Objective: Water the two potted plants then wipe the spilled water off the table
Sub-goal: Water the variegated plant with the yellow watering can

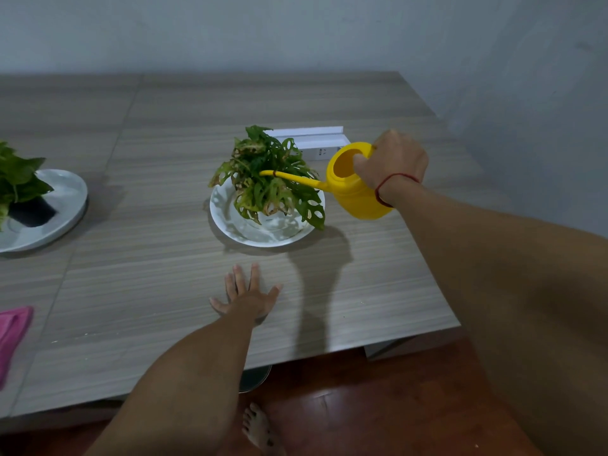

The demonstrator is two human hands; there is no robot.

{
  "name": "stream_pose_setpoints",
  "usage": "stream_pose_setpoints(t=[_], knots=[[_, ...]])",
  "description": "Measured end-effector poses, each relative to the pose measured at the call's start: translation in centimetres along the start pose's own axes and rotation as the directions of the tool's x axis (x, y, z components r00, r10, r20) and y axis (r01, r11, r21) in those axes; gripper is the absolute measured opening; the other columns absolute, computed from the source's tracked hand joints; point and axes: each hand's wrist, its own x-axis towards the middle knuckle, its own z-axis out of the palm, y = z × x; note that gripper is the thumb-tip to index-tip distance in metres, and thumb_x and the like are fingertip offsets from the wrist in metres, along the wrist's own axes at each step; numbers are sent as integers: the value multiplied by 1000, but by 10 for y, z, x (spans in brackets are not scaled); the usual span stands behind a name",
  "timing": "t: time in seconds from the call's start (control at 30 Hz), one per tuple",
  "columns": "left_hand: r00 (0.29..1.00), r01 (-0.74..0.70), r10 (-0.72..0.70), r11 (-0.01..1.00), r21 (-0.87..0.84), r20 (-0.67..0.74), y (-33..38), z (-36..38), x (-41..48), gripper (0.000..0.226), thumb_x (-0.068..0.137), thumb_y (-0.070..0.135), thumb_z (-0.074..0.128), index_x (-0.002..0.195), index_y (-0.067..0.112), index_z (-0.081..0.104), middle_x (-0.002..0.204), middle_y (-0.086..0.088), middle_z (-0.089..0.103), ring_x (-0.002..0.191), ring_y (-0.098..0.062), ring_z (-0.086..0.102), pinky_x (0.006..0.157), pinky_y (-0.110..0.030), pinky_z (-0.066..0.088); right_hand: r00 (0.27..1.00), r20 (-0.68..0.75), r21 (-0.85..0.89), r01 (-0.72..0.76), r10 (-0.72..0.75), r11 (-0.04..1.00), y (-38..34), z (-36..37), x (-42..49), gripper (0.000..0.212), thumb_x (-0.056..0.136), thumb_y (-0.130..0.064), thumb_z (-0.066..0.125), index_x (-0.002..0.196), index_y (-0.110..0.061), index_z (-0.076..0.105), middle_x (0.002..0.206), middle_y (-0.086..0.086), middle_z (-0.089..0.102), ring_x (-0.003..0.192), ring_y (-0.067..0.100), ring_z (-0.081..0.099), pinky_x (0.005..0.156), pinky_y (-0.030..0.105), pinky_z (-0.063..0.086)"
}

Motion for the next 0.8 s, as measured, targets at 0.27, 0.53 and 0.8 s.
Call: stream_pose_setpoints(t=[0.27,0.53,0.8], knots=[[1000,8,-8,1000,-5,8,-1,1,4,86,83,83,21,146,48,-27,150,8,-47,145,-18,-34,111,-70,-6,999,-39,-50,-19,17,999,12,-8,0,26,73,-33,60,86,-12,67,93,12,68,88,35,63,64,29,36],[1000,-4,4,1000,5,18,-2,-1,3,86,83,83,22,145,48,-27,150,7,-47,145,-19,-34,112,-70,-6,998,-58,-10,-23,22,1000,-3,-7,-3,32,77,-39,60,93,-12,68,100,12,68,94,35,63,67,31,40],[1000,-1,1,1000,-3,24,-2,-1,1,87,83,84,21,145,48,-27,150,8,-47,145,-19,-34,111,-70,-6,999,-9,-44,43,-43,998,-5,0,-13,22,77,-40,60,80,-18,59,90,11,66,87,33,63,63,30,37]])
